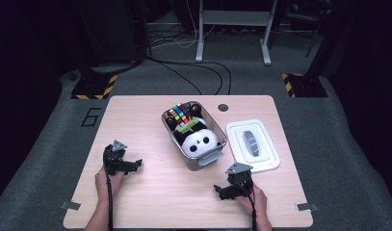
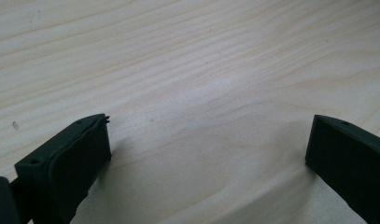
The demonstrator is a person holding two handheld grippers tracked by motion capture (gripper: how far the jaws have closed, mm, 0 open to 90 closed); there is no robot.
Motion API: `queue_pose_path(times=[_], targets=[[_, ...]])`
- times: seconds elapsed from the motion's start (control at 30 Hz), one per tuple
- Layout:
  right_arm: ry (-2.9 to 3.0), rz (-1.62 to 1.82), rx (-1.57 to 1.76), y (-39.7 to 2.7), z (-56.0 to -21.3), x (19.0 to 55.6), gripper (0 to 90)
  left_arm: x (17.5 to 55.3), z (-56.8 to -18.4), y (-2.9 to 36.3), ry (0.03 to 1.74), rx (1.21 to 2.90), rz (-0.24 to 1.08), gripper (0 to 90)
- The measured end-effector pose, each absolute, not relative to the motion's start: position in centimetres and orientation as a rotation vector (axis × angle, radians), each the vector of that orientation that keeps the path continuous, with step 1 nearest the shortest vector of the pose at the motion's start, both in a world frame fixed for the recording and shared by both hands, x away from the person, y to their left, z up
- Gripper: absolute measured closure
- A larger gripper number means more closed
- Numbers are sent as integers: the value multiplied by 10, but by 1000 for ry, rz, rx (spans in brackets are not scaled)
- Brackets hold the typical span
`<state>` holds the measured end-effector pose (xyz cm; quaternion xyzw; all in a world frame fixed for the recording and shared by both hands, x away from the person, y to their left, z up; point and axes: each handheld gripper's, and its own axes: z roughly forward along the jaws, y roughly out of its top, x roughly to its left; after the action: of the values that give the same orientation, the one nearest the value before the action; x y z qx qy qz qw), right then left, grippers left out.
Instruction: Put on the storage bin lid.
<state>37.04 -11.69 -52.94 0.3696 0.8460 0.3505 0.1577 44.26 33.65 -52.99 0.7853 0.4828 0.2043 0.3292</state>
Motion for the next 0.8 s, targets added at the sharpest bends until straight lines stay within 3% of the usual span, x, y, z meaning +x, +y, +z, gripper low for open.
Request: queue_pose_path(times=[0.57,0.8], targets=[[2457,966,1058,-130,-524,375,29,445,-530,335,1295,2042,543,0],[2371,989,1148,-148,-506,383,40,445,-530,335,1298,2036,544,0]])
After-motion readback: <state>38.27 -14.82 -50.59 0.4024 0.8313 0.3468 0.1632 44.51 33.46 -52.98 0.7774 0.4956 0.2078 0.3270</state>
